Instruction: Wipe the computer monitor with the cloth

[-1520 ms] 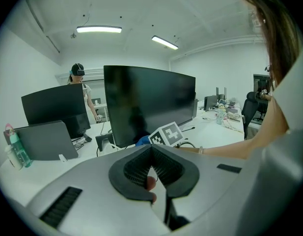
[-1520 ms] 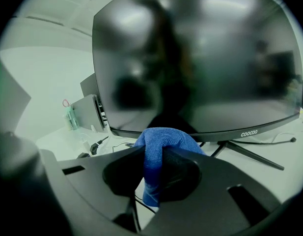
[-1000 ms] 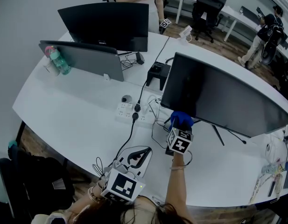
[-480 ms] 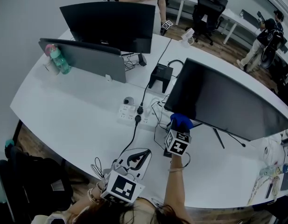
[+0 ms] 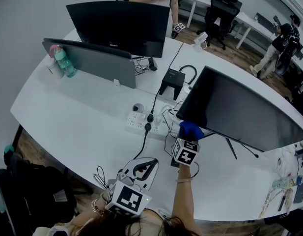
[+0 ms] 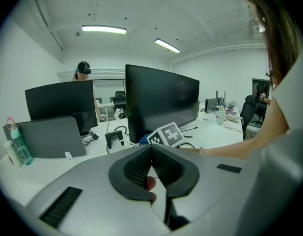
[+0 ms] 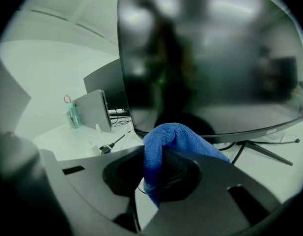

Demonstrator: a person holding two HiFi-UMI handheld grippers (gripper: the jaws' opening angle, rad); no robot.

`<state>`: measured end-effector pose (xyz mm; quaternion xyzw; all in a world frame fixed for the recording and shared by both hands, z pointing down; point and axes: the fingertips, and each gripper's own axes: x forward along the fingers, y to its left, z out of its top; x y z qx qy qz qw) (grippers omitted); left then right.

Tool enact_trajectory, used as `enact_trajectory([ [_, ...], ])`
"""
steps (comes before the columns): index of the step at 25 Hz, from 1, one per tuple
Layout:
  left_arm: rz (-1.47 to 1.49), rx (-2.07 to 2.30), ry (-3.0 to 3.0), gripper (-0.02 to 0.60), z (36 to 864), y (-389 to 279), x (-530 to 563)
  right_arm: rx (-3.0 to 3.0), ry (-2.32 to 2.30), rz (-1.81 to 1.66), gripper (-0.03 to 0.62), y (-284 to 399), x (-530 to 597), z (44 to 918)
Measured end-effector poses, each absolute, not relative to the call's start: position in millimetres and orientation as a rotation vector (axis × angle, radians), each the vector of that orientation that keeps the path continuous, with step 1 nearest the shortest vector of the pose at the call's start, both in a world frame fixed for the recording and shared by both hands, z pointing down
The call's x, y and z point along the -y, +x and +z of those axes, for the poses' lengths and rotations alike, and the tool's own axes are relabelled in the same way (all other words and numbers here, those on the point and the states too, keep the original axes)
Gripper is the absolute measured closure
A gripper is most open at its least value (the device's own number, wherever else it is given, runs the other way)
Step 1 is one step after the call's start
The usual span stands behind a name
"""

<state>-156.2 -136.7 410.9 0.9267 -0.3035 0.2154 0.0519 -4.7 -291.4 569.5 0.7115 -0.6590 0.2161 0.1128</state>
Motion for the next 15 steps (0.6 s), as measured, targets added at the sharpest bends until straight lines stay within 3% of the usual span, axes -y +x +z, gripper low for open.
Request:
enact_trajectory([
  [15,0.627,0.941,2.803,0.572,413,-181,150,1.944,2.053,0.635,0.531,-35,305,572],
])
